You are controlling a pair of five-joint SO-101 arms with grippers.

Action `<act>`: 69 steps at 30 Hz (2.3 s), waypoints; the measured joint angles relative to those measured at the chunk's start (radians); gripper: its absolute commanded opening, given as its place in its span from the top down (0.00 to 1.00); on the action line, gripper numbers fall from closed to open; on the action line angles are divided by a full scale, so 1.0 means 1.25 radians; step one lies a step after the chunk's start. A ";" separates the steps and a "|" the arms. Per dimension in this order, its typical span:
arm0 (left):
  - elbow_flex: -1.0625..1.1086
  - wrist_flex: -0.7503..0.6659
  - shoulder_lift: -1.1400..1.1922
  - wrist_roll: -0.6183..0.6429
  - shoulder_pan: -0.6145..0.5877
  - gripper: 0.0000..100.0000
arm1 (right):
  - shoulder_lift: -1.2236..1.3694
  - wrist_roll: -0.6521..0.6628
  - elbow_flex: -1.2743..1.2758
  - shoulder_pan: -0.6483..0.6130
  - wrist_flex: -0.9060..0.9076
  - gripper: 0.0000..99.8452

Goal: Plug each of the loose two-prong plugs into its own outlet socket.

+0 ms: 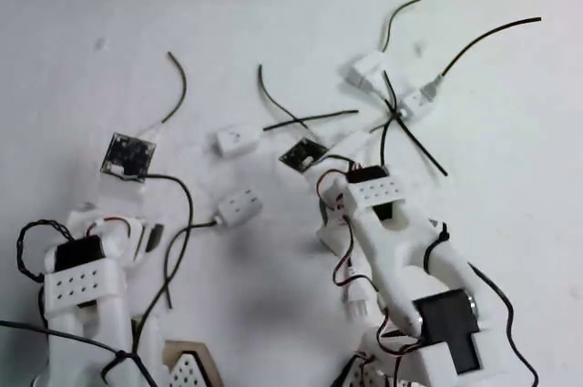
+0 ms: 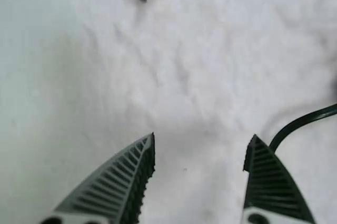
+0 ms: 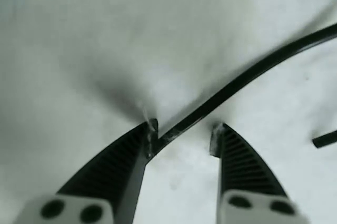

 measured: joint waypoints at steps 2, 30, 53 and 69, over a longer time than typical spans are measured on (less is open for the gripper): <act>0.000 0.000 0.000 0.000 0.000 0.72 | 0.023 0.000 -0.002 0.000 -0.004 0.84; 0.000 -0.002 0.000 0.000 0.000 0.72 | -0.108 -0.061 -0.328 -0.081 0.177 0.98; 0.000 -0.002 0.000 0.000 0.000 0.72 | 0.081 -0.286 -0.412 -0.124 0.185 0.76; 0.000 -0.002 0.000 0.000 0.000 0.72 | 0.329 -0.492 -0.421 -0.079 0.079 0.94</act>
